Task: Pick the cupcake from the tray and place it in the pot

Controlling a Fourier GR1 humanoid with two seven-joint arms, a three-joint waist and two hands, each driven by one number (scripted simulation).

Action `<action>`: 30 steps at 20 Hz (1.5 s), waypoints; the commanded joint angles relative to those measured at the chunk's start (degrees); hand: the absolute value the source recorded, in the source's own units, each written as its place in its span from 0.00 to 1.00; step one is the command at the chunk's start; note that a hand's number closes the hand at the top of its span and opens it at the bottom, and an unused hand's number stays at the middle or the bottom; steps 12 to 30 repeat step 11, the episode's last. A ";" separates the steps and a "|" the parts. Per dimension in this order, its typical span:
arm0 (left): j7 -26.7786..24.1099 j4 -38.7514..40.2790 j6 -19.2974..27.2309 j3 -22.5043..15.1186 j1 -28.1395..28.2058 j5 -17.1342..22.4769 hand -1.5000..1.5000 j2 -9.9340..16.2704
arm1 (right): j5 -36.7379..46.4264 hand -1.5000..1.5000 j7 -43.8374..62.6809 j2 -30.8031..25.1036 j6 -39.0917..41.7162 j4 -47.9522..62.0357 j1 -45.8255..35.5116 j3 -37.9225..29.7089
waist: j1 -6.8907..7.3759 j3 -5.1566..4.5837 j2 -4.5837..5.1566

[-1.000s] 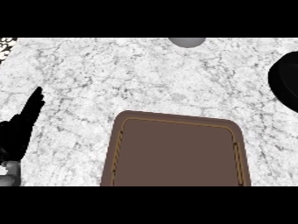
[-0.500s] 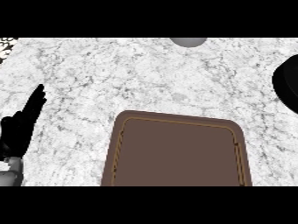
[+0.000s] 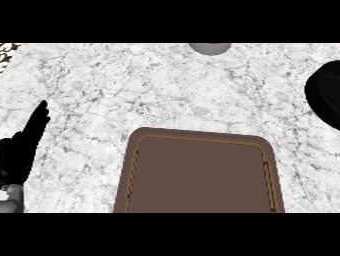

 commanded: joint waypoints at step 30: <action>-0.37 -0.01 -1.80 4.33 3.83 0.67 0.50 1.14 | -12.40 0.00 -8.04 -0.36 13.99 -5.62 11.00 -6.90 | -3.84 -0.32 -1.77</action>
